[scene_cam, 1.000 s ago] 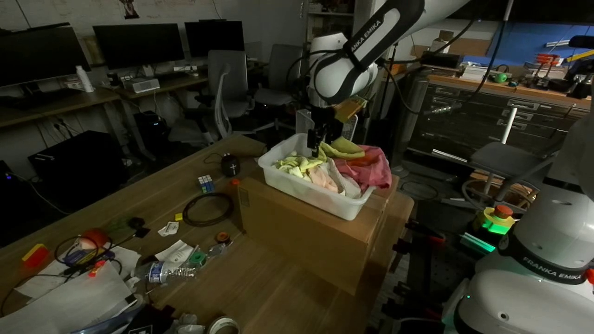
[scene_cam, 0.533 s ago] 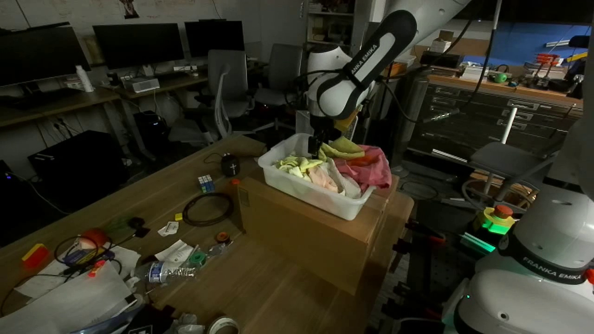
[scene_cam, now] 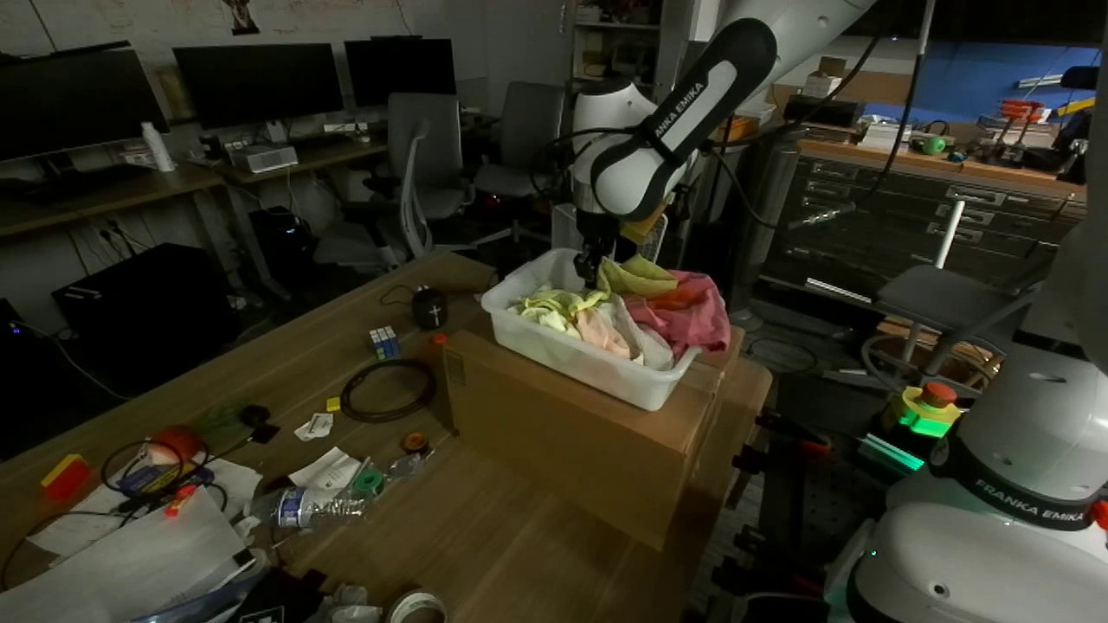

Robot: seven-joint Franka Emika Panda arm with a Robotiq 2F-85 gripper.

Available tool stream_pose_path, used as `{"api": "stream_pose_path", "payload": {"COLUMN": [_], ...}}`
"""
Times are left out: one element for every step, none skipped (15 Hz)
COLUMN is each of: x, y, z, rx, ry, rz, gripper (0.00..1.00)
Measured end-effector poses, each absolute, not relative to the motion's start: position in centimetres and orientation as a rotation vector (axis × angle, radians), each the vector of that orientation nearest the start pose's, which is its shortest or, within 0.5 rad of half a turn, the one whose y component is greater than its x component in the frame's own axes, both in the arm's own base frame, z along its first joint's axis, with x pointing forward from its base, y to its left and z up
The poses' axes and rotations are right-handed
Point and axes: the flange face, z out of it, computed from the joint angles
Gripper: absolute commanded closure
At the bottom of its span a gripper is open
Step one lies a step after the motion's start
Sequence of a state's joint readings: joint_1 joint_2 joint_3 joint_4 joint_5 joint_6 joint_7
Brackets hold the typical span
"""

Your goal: Remove the towels and t-shirts from the box and place them on the table

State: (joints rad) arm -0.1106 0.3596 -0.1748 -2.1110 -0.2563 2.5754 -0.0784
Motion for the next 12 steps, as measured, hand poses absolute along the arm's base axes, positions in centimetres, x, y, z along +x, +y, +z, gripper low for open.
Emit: {"api": "stream_pose_path", "payload": {"x": [56.8,56.8,56.8,56.7,56.5,56.4,56.2,56.0,55.9,55.8,55.8,55.8], "y": [-16.0,-16.0,-15.9,-15.9,-15.8,-15.7,-15.5,-15.3,-15.0,-14.7,-14.2,-13.7], "z": [25.7,25.8,25.9,26.2,26.4,26.8,27.2,27.9,28.7,29.7,30.9,32.3], "rx": [-3.364,-3.364,-3.364,-3.363,-3.363,-3.362,-3.361,-3.357,-3.354,-3.352,-3.351,-3.350], "ry": [-0.023,-0.015,-0.010,0.000,0.014,0.030,0.046,0.064,0.082,0.095,0.110,0.121], "rz": [-0.112,-0.108,-0.098,-0.083,-0.060,-0.036,-0.011,0.011,0.023,0.025,0.015,-0.003], "gripper": [0.99,1.00,1.00,0.99,0.98,0.98,0.98,0.98,0.98,0.98,0.98,0.98]}}
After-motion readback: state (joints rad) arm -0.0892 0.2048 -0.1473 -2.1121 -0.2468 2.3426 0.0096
